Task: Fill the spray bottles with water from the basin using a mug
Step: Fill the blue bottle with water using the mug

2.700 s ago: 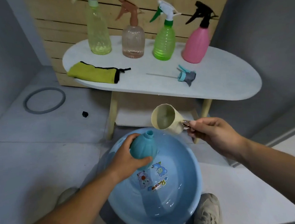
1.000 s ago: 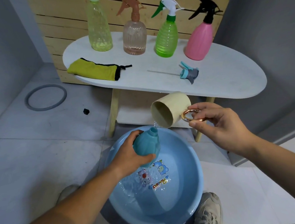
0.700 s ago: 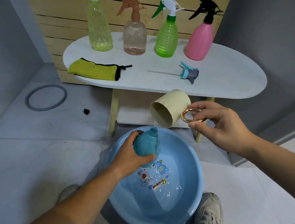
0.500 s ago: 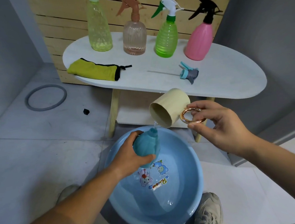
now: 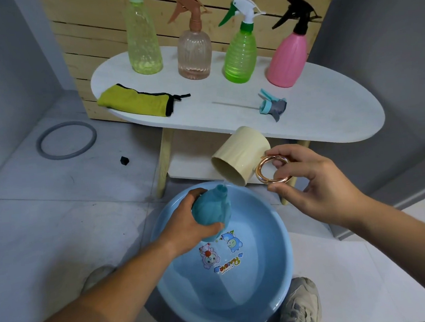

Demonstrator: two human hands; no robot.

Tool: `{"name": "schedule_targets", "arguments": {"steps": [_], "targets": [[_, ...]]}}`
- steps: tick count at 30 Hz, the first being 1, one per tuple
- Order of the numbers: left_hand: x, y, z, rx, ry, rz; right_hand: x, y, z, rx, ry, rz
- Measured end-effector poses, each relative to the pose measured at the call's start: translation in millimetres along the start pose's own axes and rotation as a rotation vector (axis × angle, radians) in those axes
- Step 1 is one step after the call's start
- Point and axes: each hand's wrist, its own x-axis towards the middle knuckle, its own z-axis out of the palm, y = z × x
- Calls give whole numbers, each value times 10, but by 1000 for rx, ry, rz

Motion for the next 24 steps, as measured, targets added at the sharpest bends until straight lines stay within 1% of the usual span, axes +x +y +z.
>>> {"name": "schedule_targets", "arguments": {"steps": [3, 6, 8, 10, 12, 15, 17, 19, 21, 24], "targets": [[8, -11, 0, -1, -4, -3, 1, -46, -11, -66, -14, -19], [11, -1, 10, -6, 3, 4, 2, -76, 3, -158, -35, -80], [14, 5, 20, -6, 2, 3, 3, -72, 42, -154, -40, -64], [14, -6, 14, -14, 0, -4, 0, -65, 126, -52, -21, 64], [9, -46, 0, -6, 6, -7, -2, -34, 242, 85, 18, 236], [-26, -134, -48, 23, 48, -18, 1, 124, 455, 287, 82, 466], [-54, -204, -88, 33, 76, -45, -27, 313, 630, 355, 49, 621], [-75, -264, -124, 49, 86, -66, -86, 505, 829, 385, -47, 755], [-87, -305, -150, 65, 82, -73, -173, 706, 1039, 364, -148, 844], [-105, -314, -196, 89, 78, -85, -275, 975, 1361, 159, -258, 851]]}}
